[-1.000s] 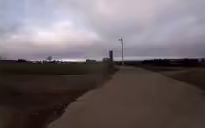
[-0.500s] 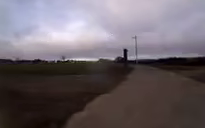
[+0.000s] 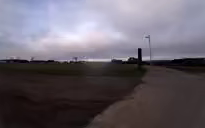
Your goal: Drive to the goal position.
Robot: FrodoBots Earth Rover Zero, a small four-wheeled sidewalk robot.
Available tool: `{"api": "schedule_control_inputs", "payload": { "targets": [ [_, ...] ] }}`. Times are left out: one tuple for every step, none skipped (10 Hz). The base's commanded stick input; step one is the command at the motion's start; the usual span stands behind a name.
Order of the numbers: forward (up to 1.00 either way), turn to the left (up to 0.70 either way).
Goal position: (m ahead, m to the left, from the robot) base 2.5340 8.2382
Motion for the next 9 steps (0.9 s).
{"api": "schedule_control_inputs", "payload": {
  "targets": [
    [0.85,0.34],
    [0.85,0.34],
    [0.85,0.34],
    [0.85,0.34],
    [0.85,0.34],
    [0.85,0.34],
    [0.85,0.34],
    [0.85,0.34],
    [0.85,0.34]
  ]
}}
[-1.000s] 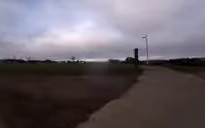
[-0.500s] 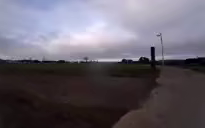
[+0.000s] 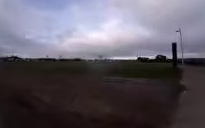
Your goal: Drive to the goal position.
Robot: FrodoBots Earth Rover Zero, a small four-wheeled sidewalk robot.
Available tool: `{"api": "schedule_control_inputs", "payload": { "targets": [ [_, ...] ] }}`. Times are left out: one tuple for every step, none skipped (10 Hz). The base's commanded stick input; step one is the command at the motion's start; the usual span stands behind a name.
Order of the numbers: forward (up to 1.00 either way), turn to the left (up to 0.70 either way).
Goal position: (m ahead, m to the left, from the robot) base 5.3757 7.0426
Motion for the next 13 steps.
{"api": "schedule_control_inputs", "payload": {
  "targets": [
    [0.85,0.34],
    [0.85,0.34],
    [0.85,0.34],
    [0.85,0.34],
    [0.85,0.34],
    [0.85,0.34],
    [0.85,0.34],
    [0.85,0.29],
    [0.85,0.13],
    [0.85,0.0],
    [0.85,0.0],
    [0.85,0.0],
    [0.85,0.0]
  ]
}}
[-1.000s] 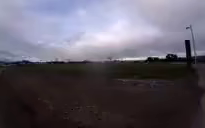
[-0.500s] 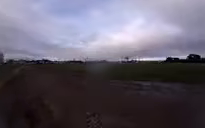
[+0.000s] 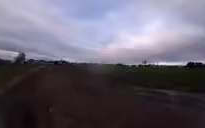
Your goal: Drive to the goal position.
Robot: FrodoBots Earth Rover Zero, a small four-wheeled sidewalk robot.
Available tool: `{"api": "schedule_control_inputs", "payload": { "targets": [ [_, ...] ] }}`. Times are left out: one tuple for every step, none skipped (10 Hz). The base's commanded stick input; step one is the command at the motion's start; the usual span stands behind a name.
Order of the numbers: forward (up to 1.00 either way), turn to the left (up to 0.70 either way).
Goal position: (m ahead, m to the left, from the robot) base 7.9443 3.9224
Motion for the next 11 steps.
{"api": "schedule_control_inputs", "payload": {
  "targets": [
    [0.85,0.0],
    [0.85,0.0],
    [0.85,0.0],
    [0.85,0.34],
    [0.85,0.34],
    [0.85,0.32],
    [0.85,0.21],
    [0.85,0.1],
    [0.85,0.12],
    [0.85,0.26],
    [0.85,0.3]
  ]
}}
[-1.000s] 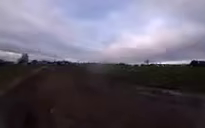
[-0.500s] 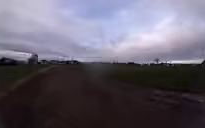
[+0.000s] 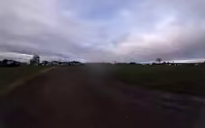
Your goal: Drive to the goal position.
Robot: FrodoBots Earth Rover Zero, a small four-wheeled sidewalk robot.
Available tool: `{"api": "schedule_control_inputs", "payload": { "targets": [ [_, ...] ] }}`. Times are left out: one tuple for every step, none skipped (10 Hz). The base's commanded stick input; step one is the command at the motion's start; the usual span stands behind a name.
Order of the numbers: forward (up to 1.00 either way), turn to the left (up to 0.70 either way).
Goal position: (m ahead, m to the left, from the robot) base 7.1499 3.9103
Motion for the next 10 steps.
{"api": "schedule_control_inputs", "payload": {
  "targets": [
    [0.85,0.32],
    [0.85,0.34],
    [0.85,0.32],
    [0.85,0.0],
    [0.85,0.0],
    [0.85,0.0],
    [0.85,0.0],
    [0.85,0.0],
    [0.85,0.04],
    [0.85,0.1]
  ]
}}
